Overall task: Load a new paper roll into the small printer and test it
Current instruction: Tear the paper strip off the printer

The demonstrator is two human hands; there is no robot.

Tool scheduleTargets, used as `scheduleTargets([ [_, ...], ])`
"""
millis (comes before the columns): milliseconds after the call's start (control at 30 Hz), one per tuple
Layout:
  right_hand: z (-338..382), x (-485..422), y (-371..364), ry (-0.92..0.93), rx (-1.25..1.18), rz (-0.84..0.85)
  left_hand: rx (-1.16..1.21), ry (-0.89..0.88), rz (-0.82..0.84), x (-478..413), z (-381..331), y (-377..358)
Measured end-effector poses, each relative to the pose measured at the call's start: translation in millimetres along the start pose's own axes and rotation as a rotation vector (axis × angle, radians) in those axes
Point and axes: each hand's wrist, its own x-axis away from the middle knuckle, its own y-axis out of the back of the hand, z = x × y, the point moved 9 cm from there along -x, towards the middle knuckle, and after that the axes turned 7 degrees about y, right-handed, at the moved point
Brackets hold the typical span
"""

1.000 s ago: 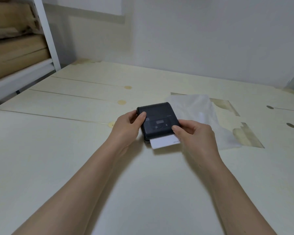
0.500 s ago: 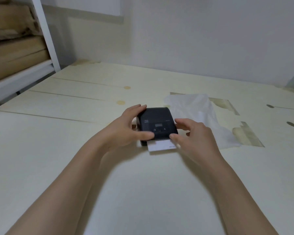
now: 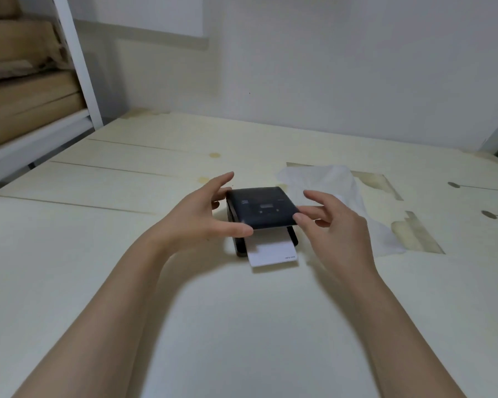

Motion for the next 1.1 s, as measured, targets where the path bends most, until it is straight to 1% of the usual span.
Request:
scheduleTargets([
  [133,2,0,-3,0.018,-0.166,-0.065,0.155,0.047,-0.067,0,2,2],
  [233,-1,-3,-10,0.018,-0.269,-0.081,0.205,0.111,-0.187,-6,5,4],
  [333,1,-8,-20,0.04,-0.297,-0.053,0.309,0.173,-0.311,-11,5,3],
  [433,5,-11,-26,0.076,-0.327,-0.018,0.329,0.14,-0.431,-12,-4,2],
  [533,5,-11,-30,0.09,-0.341,0.017,0.33,0.125,-0.494,-13,-3,4],
  [633,5,-12,-35,0.089,-0.369,0.038,0.347,0.1,-0.495,-16,2,5],
  [733,9,-13,-42,0.135,-0.339,0.056,0.272,0.073,-0.463,-19,3,2],
  [800,9,-13,-47,0.16,-0.299,0.078,0.218,0.065,-0.402,-21,1,-5],
  [933,7,-14,-50,0.178,-0.227,0.108,0.122,-0.059,-0.298,-19,-15,-15],
  [1033,7,-12,-48,0.191,-0.216,0.113,0.135,-0.111,-0.224,-20,-13,-18],
  [1100,10,-9,-41,0.205,-0.184,0.081,0.195,-0.08,-0.214,-19,-8,-18],
])
